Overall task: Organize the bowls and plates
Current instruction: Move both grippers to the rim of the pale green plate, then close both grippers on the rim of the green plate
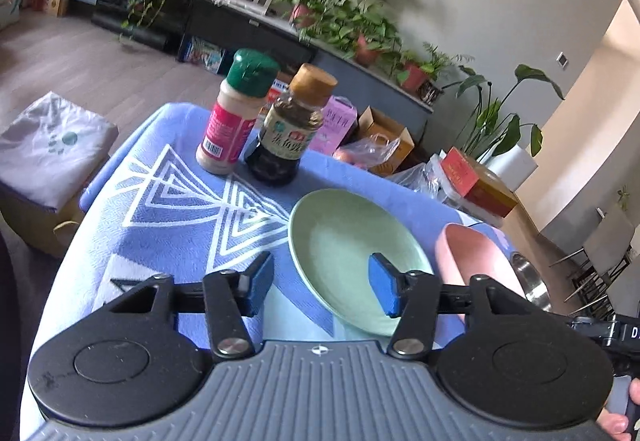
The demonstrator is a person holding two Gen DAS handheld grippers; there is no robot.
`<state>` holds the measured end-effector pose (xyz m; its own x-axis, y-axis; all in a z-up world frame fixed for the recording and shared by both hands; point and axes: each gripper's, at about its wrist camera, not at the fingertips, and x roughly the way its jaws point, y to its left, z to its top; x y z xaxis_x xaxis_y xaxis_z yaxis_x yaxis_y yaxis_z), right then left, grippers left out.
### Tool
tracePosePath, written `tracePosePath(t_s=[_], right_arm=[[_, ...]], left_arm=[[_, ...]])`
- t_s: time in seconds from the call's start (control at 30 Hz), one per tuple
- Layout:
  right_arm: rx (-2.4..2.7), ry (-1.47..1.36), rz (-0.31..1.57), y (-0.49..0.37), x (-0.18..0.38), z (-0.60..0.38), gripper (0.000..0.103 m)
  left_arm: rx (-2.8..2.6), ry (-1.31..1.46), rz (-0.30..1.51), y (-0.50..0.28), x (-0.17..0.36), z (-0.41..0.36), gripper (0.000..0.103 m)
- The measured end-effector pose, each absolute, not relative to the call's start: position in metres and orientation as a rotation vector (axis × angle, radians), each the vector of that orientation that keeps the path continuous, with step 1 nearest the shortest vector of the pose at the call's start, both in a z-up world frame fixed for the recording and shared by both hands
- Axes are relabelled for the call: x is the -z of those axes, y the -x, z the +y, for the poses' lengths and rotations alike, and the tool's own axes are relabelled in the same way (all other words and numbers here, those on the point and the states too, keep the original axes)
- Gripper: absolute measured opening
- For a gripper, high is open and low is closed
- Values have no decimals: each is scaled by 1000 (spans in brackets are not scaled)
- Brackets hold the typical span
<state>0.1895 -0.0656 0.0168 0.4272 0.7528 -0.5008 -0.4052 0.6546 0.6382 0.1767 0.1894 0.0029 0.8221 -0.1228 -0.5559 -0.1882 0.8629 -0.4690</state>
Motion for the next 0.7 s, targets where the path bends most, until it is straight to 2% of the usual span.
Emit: tracePosePath(t_s=[0.13, 0.3, 0.4, 0.5, 0.7], right_arm=[[-734, -494, 884, -199, -6, -67, 75], [-717, -590, 888, -201, 1, -75, 70], [-700, -616, 885, -203, 2, -77, 69], [-693, -595, 878, -202, -1, -74, 69], [-673, -561, 876, -203, 0, -69, 69]], left_arm=[[-30, 541, 642, -191, 3, 192, 38], [-32, 546, 653, -199, 11, 188, 37], [-41, 534, 660, -200, 16, 183, 30], [-46, 506, 666, -201, 17, 180, 13], [8, 472, 694, -196, 16, 183, 9]])
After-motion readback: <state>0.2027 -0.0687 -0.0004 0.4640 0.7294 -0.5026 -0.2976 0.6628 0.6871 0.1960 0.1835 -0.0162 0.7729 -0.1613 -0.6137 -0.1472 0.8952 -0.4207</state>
